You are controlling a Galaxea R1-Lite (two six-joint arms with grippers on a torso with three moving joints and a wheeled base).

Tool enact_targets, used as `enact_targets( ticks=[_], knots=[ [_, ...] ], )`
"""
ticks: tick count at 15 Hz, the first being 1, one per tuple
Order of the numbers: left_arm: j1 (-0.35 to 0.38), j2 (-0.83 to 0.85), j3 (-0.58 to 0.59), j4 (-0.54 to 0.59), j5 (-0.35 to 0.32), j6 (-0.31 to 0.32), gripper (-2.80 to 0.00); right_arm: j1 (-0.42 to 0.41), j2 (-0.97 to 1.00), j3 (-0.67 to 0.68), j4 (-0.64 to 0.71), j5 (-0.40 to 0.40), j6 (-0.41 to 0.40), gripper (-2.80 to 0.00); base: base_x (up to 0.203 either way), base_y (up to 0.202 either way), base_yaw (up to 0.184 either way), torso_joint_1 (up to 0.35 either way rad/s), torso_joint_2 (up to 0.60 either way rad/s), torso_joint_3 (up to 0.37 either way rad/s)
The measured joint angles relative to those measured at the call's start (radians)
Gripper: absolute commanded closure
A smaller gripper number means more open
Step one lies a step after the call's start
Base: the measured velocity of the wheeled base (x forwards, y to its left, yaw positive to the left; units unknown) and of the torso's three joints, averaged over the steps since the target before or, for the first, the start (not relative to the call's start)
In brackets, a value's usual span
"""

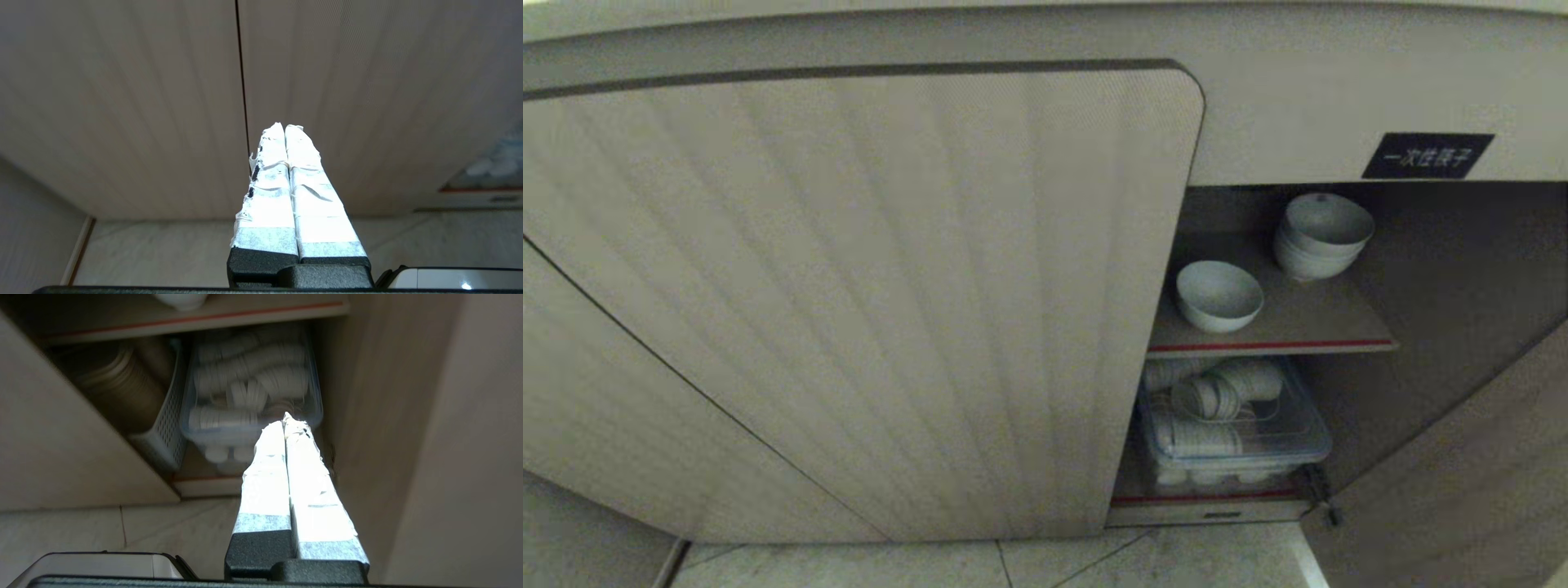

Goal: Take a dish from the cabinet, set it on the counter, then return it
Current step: Take the bowl from the cabinet

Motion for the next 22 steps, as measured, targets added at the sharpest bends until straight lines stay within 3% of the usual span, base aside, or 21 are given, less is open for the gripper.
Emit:
enact_targets(
  ticks=[3, 22],
  knots=[
    [0.0, 0.0, 0.0, 0.0, 0.001, 0.0, 0.0, 0.0, 0.0, 0.0, 0.0, 0.0, 0.0, 0.0, 0.14, 0.0, 0.002, 0.004, 0.0, 0.005],
    [0.0, 0.0, 0.0, 0.0, 0.0, -0.001, 0.0, 0.0, 0.0, 0.0, 0.0, 0.0, 0.0, 0.0, 0.0, 0.0, 0.0, 0.0, 0.0, 0.0]
  ],
)
